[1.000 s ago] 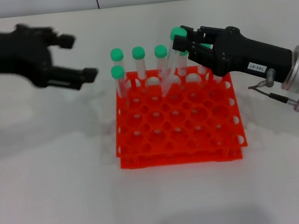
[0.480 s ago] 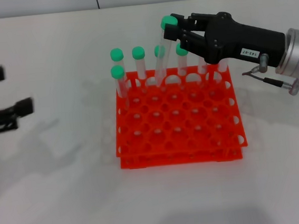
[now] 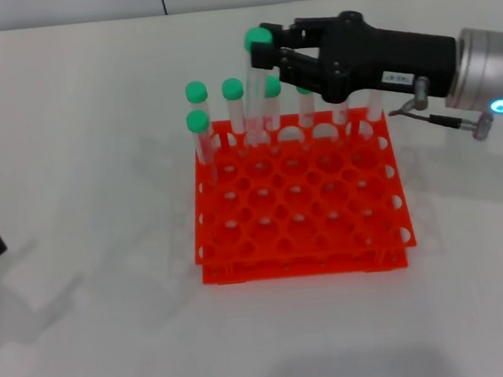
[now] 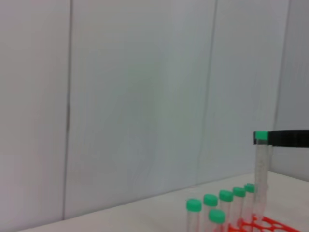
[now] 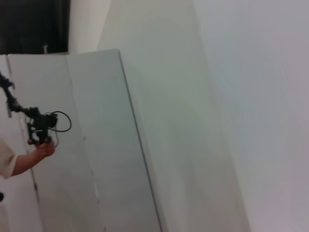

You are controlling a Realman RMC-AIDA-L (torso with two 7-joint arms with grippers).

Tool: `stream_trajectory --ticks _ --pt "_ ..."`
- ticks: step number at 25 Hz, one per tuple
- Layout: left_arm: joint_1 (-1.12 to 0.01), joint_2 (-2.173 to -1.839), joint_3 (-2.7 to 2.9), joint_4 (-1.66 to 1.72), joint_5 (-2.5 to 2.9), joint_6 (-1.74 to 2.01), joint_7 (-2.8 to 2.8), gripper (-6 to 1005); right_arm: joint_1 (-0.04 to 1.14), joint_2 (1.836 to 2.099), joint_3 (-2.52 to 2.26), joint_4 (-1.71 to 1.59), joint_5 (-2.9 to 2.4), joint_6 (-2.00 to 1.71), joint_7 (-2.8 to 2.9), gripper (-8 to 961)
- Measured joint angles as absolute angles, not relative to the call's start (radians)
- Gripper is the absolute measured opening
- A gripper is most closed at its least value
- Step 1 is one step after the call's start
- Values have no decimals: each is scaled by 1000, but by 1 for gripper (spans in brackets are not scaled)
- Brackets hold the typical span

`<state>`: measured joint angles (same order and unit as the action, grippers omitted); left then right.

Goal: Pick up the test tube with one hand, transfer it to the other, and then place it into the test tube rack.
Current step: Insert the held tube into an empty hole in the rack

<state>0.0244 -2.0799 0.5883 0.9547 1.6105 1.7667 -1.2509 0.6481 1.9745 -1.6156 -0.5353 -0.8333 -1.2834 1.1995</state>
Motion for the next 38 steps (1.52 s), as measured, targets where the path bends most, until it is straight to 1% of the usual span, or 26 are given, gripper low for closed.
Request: stream_trajectory --ticks 5,7,10,13,19,27,38 --pt "20 -2079 533 793 1608 1762 -1104 893 651 1974 -1615 -620 -912 -1220 1259 275" --pt "12 -2078 504 741 1617 1756 -1064 893 652 1980 -1614 -636 -931 -1199 1266 276" --pt "10 -2078 493 711 1620 1742 -1043 893 650 2001 -1612 -655 -946 -1163 1267 277" --pt "9 -2077 491 699 1620 1726 -1041 893 634 2012 -1609 -668 -950 -1140 1256 278" --pt "-2 -2076 487 683 1620 1719 -1046 893 568 2014 -1612 -736 -958 -1119 1246 281" --pt "-13 -2075 483 673 1628 1706 -1047 893 425 2020 -1708 -935 -969 -964 1238 284" --pt "-34 -2077 483 654 1631 1688 -1039 893 417 2028 -1797 -982 -957 -860 1239 288"
